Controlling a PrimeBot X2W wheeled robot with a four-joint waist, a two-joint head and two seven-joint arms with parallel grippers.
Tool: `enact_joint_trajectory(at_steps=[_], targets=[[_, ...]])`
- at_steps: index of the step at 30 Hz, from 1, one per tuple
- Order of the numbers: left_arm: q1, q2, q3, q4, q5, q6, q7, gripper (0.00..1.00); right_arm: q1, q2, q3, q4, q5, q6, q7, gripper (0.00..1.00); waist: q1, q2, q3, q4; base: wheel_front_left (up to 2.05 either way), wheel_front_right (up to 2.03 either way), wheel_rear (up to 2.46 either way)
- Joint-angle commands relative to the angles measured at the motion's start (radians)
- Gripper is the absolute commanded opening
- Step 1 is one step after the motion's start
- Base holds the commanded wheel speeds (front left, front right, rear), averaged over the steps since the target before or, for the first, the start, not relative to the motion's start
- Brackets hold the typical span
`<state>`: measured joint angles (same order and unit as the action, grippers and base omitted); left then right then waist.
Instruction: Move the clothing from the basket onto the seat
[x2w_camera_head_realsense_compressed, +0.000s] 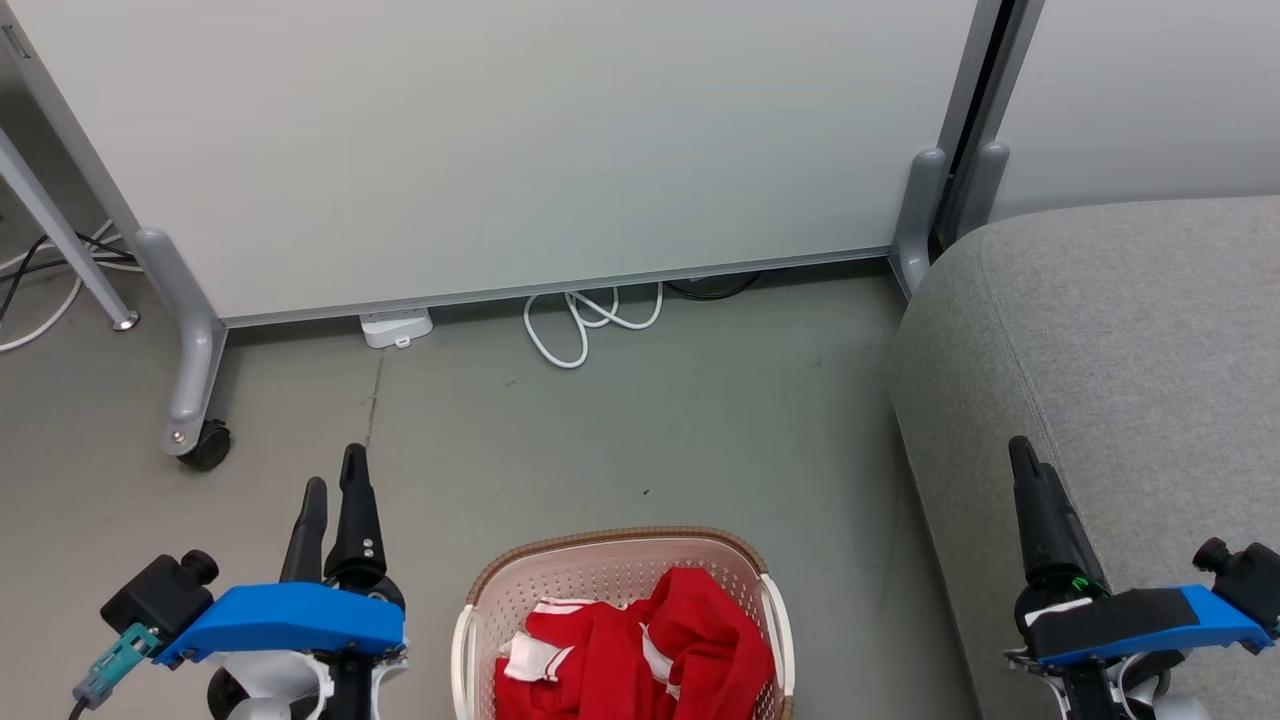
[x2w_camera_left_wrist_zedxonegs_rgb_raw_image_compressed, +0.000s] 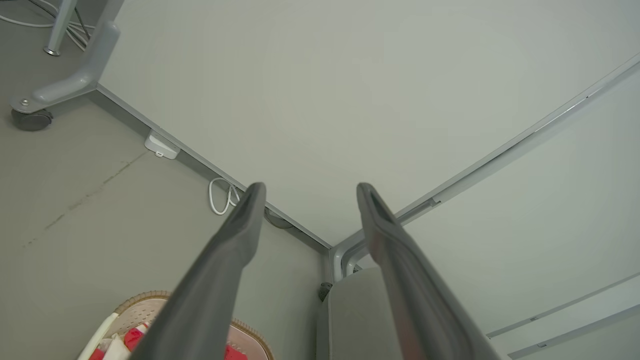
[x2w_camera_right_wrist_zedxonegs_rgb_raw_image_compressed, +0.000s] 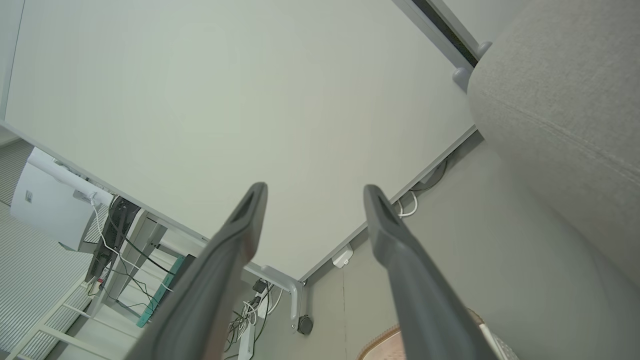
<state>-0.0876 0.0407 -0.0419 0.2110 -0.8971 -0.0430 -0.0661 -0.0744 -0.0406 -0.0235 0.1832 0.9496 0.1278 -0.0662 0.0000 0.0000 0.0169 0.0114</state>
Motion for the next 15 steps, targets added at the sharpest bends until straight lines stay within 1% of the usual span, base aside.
enact_joint_trajectory(at_steps=[1, 15], targets=[[-0.028, 0.008, -0.005, -0.012, 0.025, 0.005, -0.01, 1.0, -0.025, -0.007, 0.002, -0.015, -0.025, 0.002, -0.009, 1.0, 0.0, 0.0, 0.0, 0.0, 0.0, 0.0, 0.0], [-0.035, 0.009, -0.05, 0.003, 0.247, 0.03, -0.053, 1.0, -0.02, -0.008, 0.023, -0.028, -0.239, 0.003, -0.053, 1.0, 0.0, 0.0, -0.001, 0.006, 0.0, 0.0, 0.0]])
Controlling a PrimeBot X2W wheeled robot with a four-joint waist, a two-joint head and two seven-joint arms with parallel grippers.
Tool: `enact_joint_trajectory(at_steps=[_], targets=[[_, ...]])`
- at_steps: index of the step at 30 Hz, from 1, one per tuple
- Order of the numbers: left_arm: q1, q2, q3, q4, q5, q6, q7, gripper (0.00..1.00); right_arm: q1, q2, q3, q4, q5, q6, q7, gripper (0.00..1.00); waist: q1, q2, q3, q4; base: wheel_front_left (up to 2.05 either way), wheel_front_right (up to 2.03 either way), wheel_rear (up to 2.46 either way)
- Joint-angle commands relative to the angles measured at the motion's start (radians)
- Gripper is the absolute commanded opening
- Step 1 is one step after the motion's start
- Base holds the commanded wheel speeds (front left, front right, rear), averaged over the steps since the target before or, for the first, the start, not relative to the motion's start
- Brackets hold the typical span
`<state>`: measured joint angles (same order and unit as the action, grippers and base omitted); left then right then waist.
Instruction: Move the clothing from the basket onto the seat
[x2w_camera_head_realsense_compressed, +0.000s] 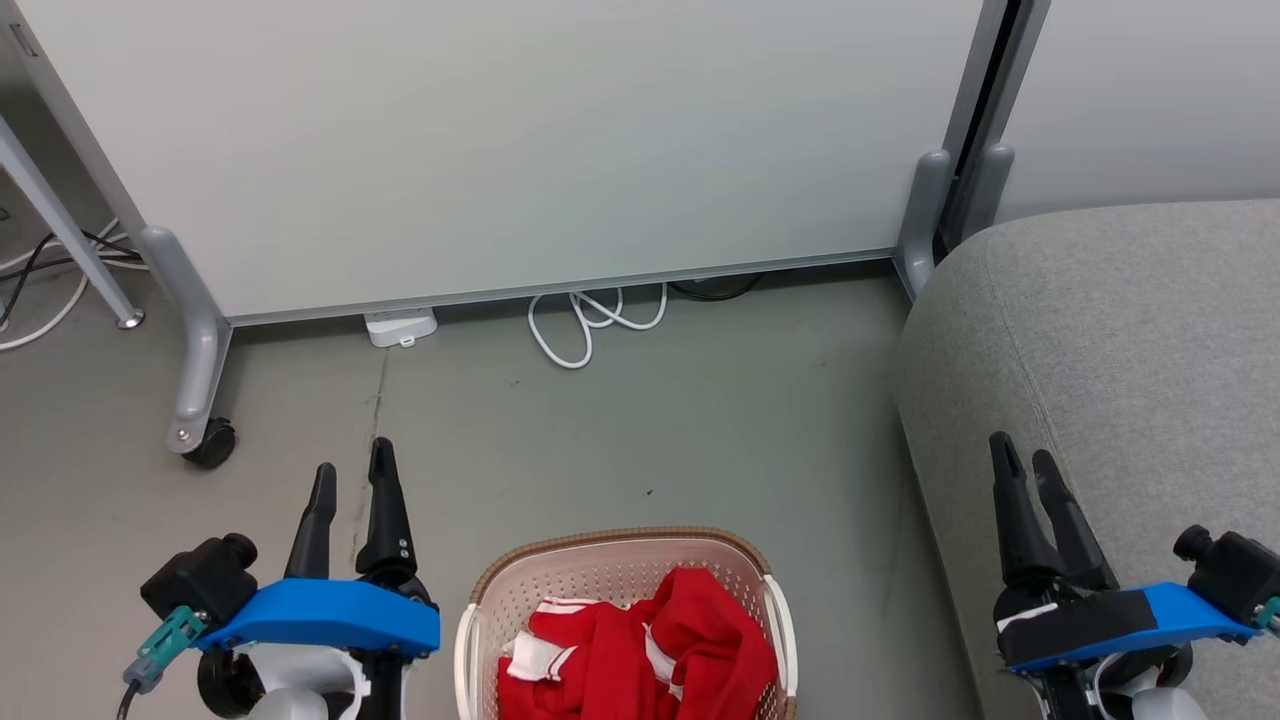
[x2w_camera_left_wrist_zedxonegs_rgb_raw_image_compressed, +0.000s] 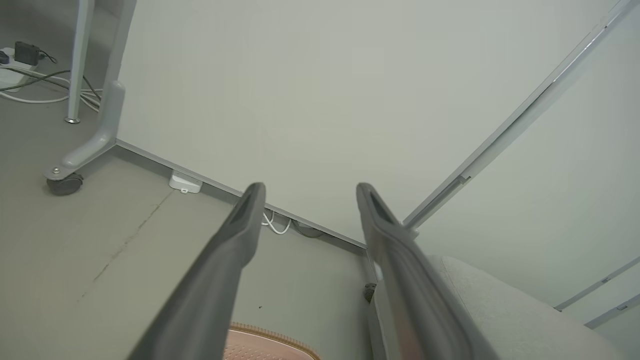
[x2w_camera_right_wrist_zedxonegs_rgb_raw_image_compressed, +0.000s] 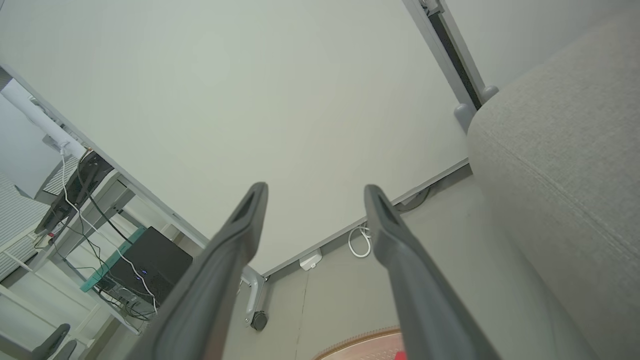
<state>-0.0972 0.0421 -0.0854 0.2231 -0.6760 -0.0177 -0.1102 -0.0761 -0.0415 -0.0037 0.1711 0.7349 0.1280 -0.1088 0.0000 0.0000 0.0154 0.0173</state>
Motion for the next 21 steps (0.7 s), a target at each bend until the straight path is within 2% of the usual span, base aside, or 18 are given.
enact_joint_trajectory(at_steps=[1, 21], targets=[[-0.026, 0.008, -0.009, -0.009, 0.039, 0.006, -0.012, 1.0, -0.019, -0.007, 0.004, -0.017, -0.036, 0.003, -0.013, 1.0, 0.0, 0.0, 0.001, 0.001, 0.0, 0.0, 0.0], [-0.032, 0.009, -0.055, -0.008, 0.275, 0.033, -0.064, 1.0, -0.022, -0.009, 0.017, -0.015, -0.295, 0.003, -0.066, 1.0, 0.0, 0.0, 0.01, 0.009, 0.0, 0.0, 0.0]])
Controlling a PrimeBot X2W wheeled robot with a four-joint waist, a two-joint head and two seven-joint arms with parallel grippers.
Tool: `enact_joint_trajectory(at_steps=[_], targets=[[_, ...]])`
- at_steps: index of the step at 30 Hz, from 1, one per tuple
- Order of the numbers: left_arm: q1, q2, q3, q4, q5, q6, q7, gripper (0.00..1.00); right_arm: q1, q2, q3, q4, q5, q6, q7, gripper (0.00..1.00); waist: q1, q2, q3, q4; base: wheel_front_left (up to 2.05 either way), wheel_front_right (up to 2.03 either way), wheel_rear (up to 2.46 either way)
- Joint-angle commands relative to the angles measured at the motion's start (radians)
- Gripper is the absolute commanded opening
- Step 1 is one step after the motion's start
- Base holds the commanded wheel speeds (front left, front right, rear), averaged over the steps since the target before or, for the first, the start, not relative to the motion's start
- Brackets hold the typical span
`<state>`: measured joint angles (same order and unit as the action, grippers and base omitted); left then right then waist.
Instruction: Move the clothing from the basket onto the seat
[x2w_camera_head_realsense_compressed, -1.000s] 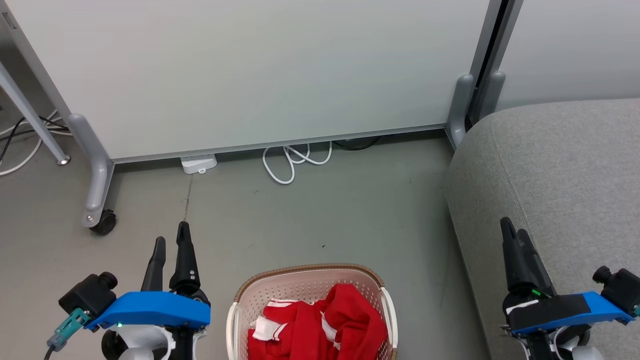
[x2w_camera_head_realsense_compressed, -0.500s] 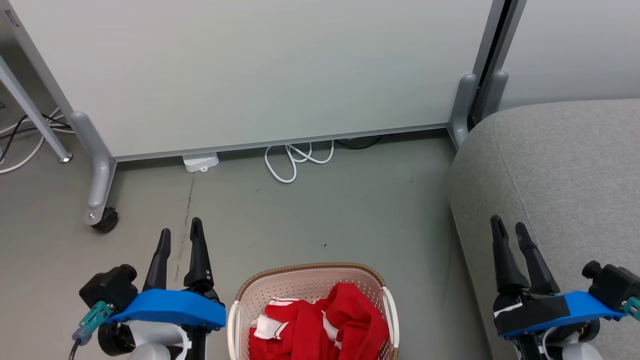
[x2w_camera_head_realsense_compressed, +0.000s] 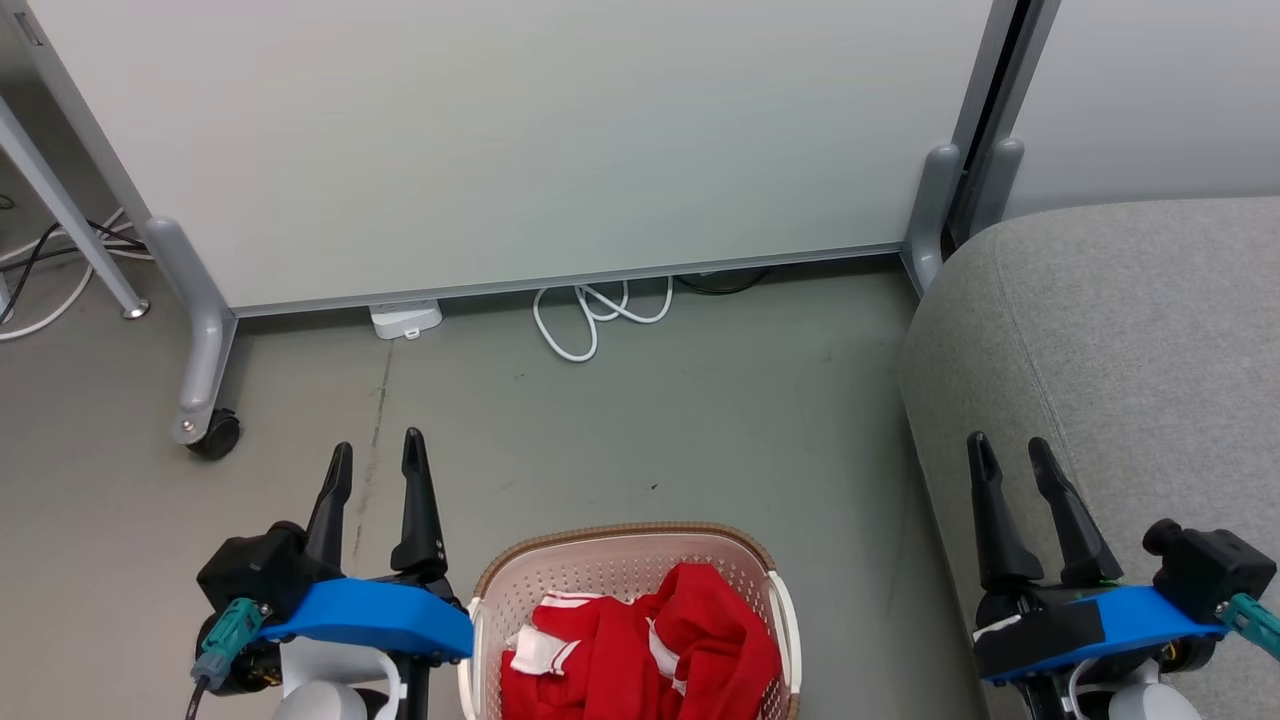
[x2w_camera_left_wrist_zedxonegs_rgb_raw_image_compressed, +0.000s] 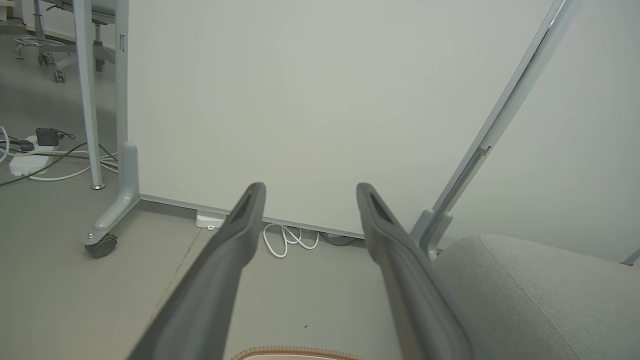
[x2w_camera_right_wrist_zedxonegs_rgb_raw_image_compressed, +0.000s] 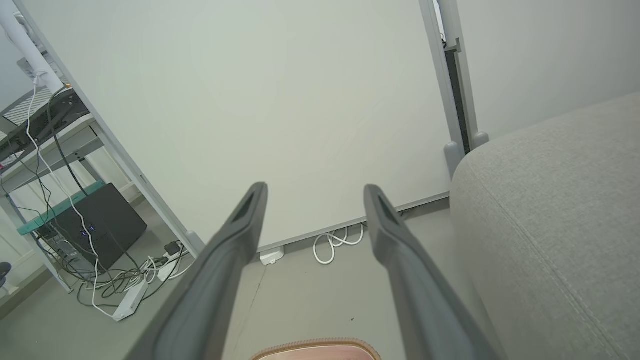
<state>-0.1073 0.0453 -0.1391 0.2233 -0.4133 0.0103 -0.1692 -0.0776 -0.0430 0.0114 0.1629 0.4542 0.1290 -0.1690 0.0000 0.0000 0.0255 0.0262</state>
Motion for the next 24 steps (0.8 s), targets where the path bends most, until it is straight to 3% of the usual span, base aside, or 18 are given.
enact_joint_trajectory(at_steps=[1, 24], targets=[[-0.022, 0.006, -0.003, -0.007, 0.022, 0.006, -0.008, 1.0, -0.021, -0.008, 0.002, -0.007, -0.026, 0.002, -0.008, 1.0, 0.0, 0.0, 0.0, 0.001, 0.0, 0.0, 0.0], [-0.035, 0.006, -0.046, -0.002, 0.231, 0.029, -0.06, 1.0, -0.032, -0.009, 0.021, 0.005, -0.258, 0.002, -0.061, 1.0, 0.0, 0.0, 0.013, 0.01, 0.0, 0.0, 0.0]])
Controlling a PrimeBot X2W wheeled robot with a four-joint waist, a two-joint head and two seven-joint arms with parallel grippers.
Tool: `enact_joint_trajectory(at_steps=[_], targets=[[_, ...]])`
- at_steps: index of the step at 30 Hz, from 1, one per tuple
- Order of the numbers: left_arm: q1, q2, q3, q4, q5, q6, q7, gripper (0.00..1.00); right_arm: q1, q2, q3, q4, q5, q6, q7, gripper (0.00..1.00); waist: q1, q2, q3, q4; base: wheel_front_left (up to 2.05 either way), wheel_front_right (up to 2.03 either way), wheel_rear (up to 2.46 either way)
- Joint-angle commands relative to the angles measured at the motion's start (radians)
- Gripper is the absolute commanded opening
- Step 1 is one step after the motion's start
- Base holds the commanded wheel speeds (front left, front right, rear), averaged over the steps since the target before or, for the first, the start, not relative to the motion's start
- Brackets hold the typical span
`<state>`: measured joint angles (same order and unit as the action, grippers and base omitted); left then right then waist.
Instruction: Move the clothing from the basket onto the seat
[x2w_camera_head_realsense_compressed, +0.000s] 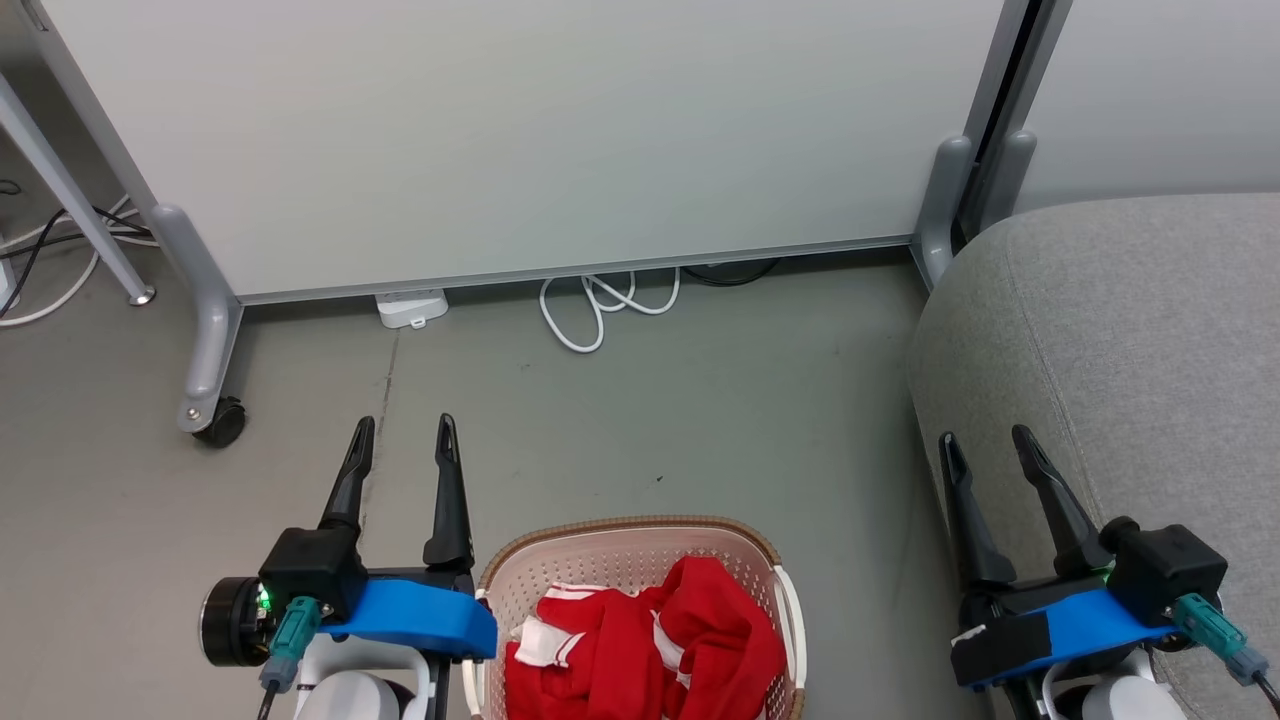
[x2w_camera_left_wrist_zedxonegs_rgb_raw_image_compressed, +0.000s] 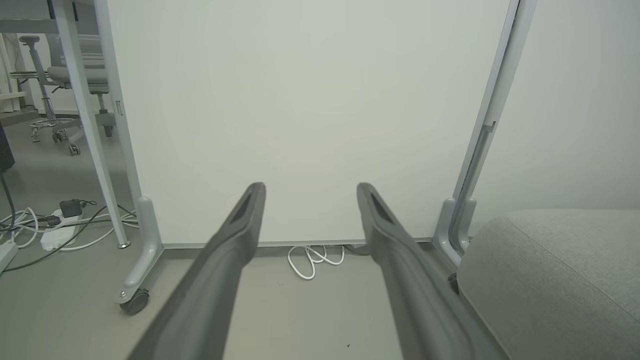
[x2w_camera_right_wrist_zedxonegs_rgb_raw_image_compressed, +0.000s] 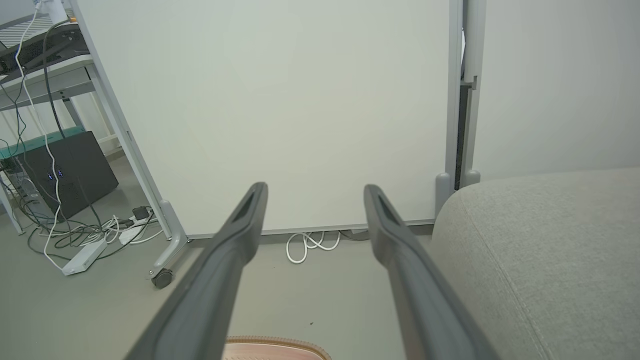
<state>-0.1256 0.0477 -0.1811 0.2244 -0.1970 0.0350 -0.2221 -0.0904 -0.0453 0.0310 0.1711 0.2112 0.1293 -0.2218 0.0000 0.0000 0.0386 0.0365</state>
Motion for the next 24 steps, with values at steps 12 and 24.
enact_joint_trajectory(at_steps=[12, 24], targets=[[-0.027, 0.004, -0.018, 0.005, 0.101, 0.01, -0.03, 1.0, -0.027, -0.007, 0.011, 0.006, -0.104, 0.002, -0.031, 1.0, 0.0, 0.0, 0.006, 0.003, 0.0, 0.0, 0.0], [-0.029, 0.004, -0.029, 0.015, 0.15, 0.006, -0.044, 1.0, -0.031, -0.008, 0.019, 0.011, -0.161, 0.002, -0.045, 1.0, 0.0, 0.0, 0.011, 0.004, 0.0, 0.0, 0.0]])
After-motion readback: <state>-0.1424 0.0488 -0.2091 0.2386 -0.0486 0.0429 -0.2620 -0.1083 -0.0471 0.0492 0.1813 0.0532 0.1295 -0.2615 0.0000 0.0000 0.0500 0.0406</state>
